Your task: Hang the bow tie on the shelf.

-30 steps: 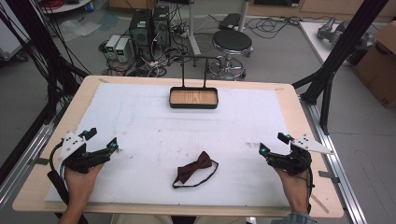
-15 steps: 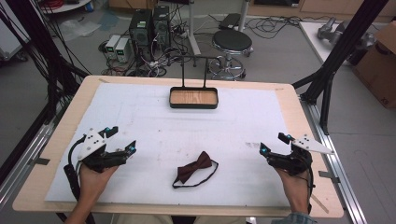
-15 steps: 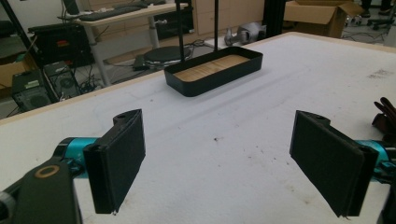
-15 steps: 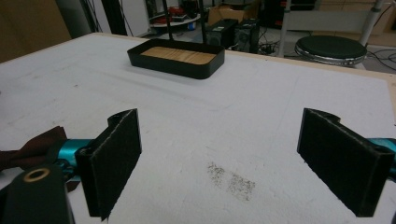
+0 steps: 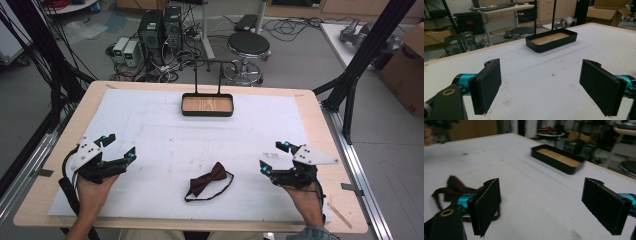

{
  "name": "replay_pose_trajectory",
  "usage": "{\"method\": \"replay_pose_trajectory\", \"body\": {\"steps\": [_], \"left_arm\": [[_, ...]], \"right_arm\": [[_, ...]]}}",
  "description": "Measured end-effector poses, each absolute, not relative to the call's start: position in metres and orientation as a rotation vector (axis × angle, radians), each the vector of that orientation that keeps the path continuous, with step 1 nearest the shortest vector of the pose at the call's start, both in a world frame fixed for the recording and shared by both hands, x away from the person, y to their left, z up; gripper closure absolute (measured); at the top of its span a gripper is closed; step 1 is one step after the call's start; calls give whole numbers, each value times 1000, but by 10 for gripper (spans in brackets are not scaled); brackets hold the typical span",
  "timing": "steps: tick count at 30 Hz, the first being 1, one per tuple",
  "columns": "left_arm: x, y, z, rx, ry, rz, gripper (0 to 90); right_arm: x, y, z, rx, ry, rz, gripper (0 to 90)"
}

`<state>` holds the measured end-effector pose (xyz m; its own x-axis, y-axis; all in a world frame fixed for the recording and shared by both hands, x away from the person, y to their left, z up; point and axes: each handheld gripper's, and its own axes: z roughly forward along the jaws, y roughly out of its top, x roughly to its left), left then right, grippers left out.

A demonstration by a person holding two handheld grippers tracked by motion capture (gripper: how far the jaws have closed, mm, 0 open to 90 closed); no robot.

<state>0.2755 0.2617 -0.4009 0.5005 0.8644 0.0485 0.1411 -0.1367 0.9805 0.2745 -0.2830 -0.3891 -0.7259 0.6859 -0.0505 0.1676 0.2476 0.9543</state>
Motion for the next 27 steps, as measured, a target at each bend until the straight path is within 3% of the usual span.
{"method": "replay_pose_trajectory", "body": {"steps": [11, 15, 27], "left_arm": [[276, 263, -402, 1602, 891, 789, 175], [277, 263, -403, 1607, 899, 783, 176], [278, 263, -403, 1607, 901, 775, 176]], "right_arm": [[285, -224, -389, 419, 2340, 1535, 184], [290, -201, -398, 271, 2467, 1498, 241], [299, -163, -418, 133, 2618, 1398, 314]]}}
